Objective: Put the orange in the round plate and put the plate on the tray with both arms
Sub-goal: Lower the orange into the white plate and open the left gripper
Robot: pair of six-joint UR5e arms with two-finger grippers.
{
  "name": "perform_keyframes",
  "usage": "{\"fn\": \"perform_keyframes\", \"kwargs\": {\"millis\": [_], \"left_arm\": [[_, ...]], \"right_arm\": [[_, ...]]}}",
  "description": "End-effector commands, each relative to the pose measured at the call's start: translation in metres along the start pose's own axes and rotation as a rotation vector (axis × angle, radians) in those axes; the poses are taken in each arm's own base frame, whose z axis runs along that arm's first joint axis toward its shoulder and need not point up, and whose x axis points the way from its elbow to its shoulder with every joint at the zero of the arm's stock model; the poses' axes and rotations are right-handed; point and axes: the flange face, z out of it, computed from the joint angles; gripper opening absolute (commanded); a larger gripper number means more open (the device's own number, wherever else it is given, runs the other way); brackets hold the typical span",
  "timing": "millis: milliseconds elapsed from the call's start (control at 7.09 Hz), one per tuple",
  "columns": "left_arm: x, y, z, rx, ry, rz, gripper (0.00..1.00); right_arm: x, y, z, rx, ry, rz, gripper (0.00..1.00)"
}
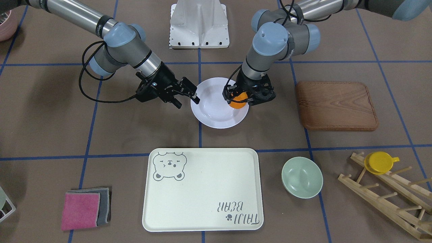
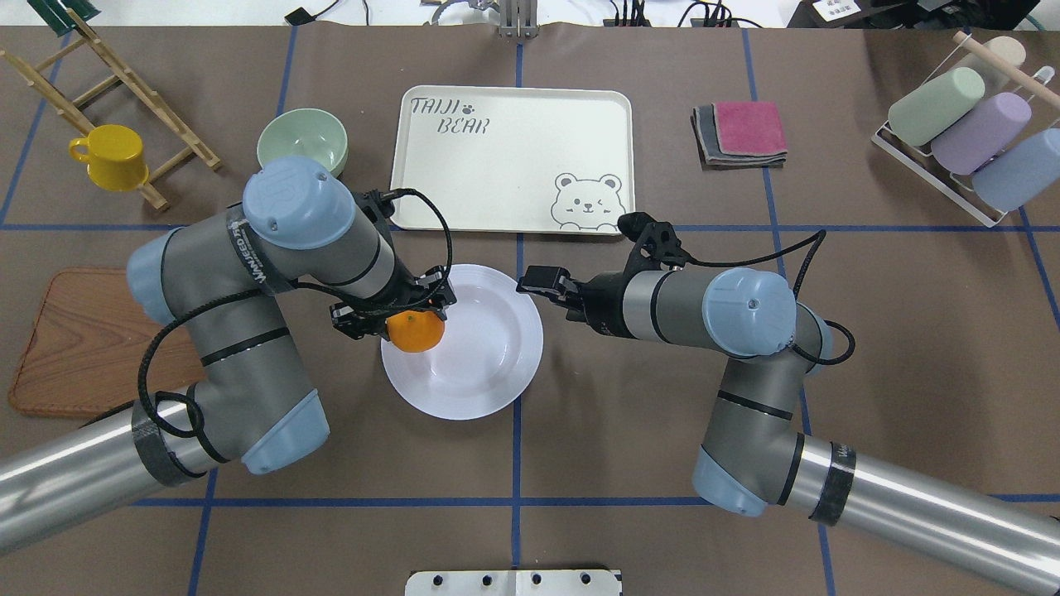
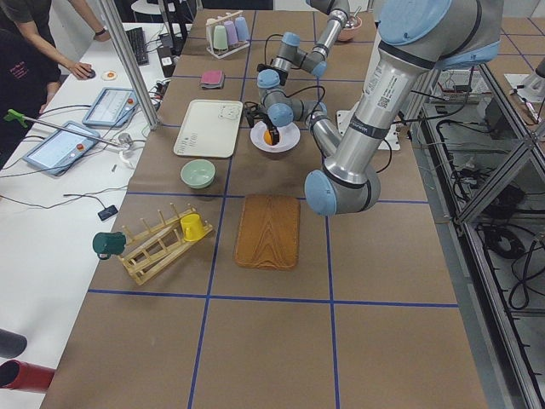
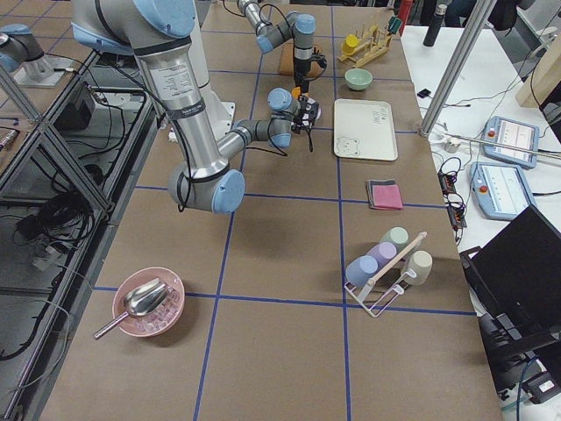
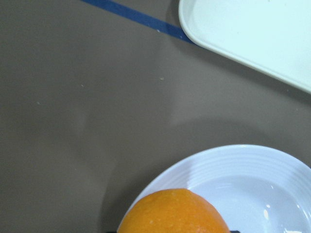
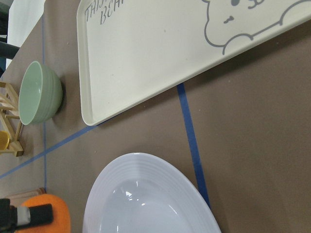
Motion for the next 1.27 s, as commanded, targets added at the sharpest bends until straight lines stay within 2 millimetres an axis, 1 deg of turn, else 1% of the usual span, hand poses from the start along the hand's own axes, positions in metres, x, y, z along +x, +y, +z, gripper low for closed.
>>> {"fn": "perform_keyframes", "kwargs": {"millis": [0, 141, 282, 423, 564, 705, 846, 987, 1128], "left_arm": [[0.006, 0.026, 0.017, 0.003, -0.008, 0.021, 0.79], [0.007, 0.026, 0.017, 0.016, -0.007, 0.025, 0.91], [0.007, 0.025, 0.016, 0.019, -0.006, 0.028, 0.94], [0.008, 0.026, 0.015, 0.019, -0.004, 0.030, 0.97], [0.007, 0.023, 0.013, 0.022, -0.003, 0.027, 0.97], [0.006, 0.015, 0.005, 0.034, 0.006, 0.037, 0.97], [0.001, 0.003, -0.002, 0.046, 0.007, 0.066, 0.97], [-0.001, -0.008, -0.009, 0.053, 0.012, 0.070, 0.97], [-0.004, -0.012, -0.019, 0.063, 0.022, 0.068, 0.97]], "right_arm": [[0.002, 0.008, 0.003, -0.020, 0.006, -0.001, 0.99], [0.007, 0.018, 0.009, -0.037, 0.015, -0.005, 0.99], [0.015, 0.032, 0.019, -0.063, 0.036, -0.012, 0.99], [0.013, 0.039, 0.021, -0.075, 0.031, -0.014, 0.98], [0.013, 0.051, 0.024, -0.091, 0.032, -0.020, 0.98], [0.008, 0.065, 0.028, -0.108, 0.025, -0.023, 0.98], [0.008, 0.077, 0.035, -0.117, 0.027, -0.025, 0.97], [0.001, 0.081, 0.037, -0.121, 0.017, -0.027, 0.90], [0.000, 0.080, 0.035, -0.122, 0.003, -0.024, 0.72]]}}
